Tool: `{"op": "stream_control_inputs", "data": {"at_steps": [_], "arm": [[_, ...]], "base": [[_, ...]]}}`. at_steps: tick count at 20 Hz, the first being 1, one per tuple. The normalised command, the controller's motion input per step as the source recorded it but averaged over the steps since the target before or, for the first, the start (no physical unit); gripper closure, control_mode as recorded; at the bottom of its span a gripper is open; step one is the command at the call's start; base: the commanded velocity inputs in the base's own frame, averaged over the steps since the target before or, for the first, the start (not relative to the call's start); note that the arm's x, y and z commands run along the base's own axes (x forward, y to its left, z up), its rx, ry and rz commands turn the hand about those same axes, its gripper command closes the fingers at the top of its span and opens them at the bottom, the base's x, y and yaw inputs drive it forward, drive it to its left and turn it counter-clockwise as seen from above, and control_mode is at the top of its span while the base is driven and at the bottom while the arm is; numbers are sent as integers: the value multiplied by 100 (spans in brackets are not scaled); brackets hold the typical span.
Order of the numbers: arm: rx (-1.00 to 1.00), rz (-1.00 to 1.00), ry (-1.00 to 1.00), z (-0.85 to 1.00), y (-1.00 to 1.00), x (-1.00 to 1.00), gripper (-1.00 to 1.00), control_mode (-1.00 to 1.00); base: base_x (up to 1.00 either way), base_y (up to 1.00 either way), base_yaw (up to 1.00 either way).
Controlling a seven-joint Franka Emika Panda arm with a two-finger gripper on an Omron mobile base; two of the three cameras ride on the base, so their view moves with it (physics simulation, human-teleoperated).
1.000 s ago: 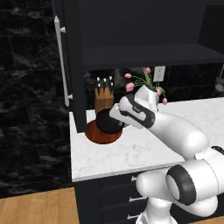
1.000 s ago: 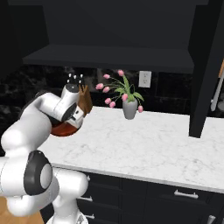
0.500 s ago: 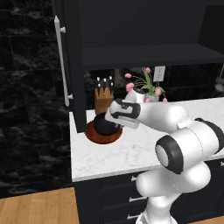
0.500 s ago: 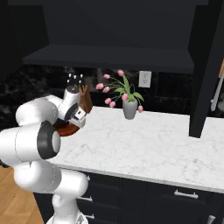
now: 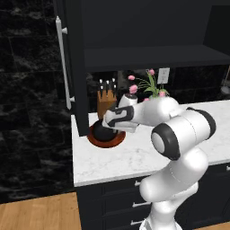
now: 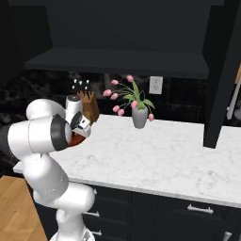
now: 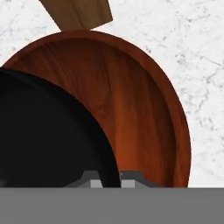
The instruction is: Pick up the bowls on the counter and stack them on top of one another in the open cabinet. Place the smaller bowl on top of the larger bowl.
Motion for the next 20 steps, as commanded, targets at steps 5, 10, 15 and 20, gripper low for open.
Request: {"op": "stream_control_inputs", "data": {"at_steps": [5,10,15,20], "arm": [[-5,-1,0,-28,3,24,100,-100],[-4,0,0,-31,2,14,100,-100],[-6,-1,0,-32,8,13,100,-100],[-3,-1,0,-12,4,0,-100,-100]], "base": [[0,0,0],[0,0,0],[0,0,0],[0,0,0]]}}
